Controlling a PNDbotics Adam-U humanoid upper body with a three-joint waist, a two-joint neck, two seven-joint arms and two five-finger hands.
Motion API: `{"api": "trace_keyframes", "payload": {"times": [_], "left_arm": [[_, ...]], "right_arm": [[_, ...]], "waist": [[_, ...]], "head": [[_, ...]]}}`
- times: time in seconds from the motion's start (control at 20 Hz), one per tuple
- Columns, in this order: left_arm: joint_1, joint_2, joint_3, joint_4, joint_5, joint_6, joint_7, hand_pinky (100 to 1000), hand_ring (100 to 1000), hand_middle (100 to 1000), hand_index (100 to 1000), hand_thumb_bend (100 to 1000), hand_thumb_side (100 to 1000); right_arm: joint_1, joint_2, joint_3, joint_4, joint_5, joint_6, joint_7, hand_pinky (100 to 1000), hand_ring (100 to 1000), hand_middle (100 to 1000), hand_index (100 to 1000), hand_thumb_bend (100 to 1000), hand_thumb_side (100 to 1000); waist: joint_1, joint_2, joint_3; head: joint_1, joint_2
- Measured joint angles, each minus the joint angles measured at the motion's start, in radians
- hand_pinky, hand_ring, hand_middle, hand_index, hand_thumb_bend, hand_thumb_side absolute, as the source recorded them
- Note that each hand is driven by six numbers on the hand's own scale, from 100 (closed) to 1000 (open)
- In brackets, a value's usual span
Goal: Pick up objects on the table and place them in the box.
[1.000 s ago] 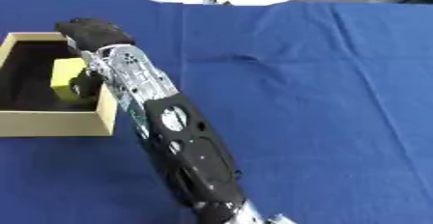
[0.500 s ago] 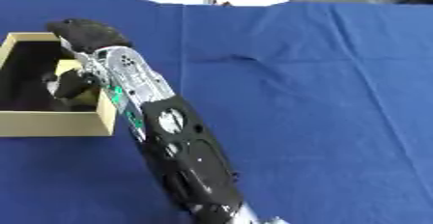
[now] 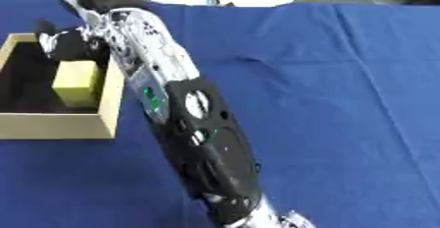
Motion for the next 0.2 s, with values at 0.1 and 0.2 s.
{"api": "trace_keyframes", "payload": {"times": [0.1,0.2], "left_arm": [[0.003,0.001,0.0,0.0,0.0,0.001,0.003,886,816,686,603,148,876],[0.005,0.001,0.001,0.0,-0.001,0.0,0.007,885,816,686,603,149,876]], "right_arm": [[-0.011,-0.054,-0.001,-0.032,-0.069,0.021,-0.015,881,923,777,958,100,548],[-0.012,-0.108,-0.008,-0.056,-0.13,0.043,-0.04,872,916,787,955,100,621]], "waist": [[0.0,-0.001,-0.005],[0.0,-0.001,-0.008]], "head": [[0.006,0.001],[0.012,0.005]]}}
